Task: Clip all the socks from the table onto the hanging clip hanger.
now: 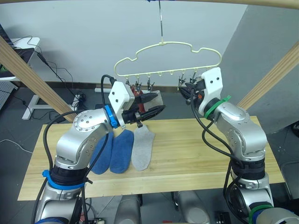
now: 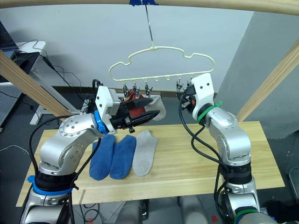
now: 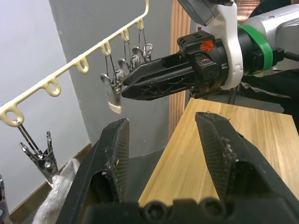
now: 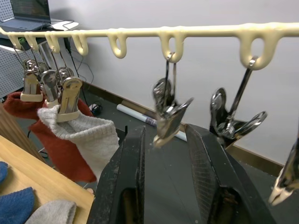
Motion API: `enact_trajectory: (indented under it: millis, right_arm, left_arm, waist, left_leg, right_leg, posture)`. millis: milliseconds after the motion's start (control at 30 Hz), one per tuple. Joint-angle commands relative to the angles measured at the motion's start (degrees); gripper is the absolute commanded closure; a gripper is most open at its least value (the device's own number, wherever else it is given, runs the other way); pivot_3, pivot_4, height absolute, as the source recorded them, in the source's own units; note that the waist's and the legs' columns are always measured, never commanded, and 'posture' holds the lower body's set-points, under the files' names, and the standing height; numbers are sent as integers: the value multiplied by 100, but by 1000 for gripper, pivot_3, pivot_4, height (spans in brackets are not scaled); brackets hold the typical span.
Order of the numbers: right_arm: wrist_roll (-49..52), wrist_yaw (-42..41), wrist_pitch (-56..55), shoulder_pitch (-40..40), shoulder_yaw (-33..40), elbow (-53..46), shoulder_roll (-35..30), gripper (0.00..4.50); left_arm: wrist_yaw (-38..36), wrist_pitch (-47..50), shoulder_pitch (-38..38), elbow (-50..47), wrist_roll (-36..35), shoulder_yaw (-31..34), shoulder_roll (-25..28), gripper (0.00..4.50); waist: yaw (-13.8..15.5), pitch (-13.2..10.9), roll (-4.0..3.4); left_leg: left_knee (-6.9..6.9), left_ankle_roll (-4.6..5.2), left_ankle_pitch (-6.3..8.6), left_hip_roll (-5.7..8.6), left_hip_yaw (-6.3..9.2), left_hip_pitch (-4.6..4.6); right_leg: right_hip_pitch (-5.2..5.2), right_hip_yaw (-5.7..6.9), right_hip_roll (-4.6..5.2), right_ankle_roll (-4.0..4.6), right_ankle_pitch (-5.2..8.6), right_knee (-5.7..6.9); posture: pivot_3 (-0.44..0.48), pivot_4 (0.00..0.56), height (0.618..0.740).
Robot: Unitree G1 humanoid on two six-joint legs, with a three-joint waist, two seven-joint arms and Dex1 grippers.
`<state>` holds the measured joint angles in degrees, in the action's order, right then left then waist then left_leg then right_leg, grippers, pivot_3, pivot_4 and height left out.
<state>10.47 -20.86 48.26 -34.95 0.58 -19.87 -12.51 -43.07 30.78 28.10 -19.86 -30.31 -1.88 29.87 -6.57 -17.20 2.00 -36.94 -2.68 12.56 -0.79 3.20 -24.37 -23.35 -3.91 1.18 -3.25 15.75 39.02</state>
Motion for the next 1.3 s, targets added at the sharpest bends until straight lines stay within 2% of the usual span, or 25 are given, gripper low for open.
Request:
enact_trajectory:
  millis: [33,67,500,1300]
  right_arm:
    - [117,34,-151,-100,6,-137,1,2765]
    - [114,31,-162,-98,-1,-133,-4,2640]
    - [75,34,-324,-133,-69,-6,-11,2640]
    - [7,193,-1218,-697,-248,1083,254,2640]
  left_arm:
    - [14,-94,14,-176,15,20,-34,2014]
    - [17,-96,9,-176,24,18,-37,2014]
    - [4,-130,-49,-174,98,27,-56,2014]
    - [-40,-127,-239,-272,137,-9,-75,2014]
  waist:
    - [0,0,0]
    - [0,0,0]
    - [2,0,0]
    - [0,1,0]
  left_leg:
    - [0,0,0,0,0,0]
    - [0,0,0,0,0,0]
    - [0,0,0,0,1,0]
    - [0,0,0,-1,1,0]
  right_leg:
    - [0,0,0,0,0,0]
    - [0,0,0,0,0,0]
    - [0,0,0,0,0,0]
    - [0,1,1,1,-1,1]
  posture:
    - [-177,273,740]
    - [-174,270,740]
    - [-172,264,740]
    - [-166,253,740]
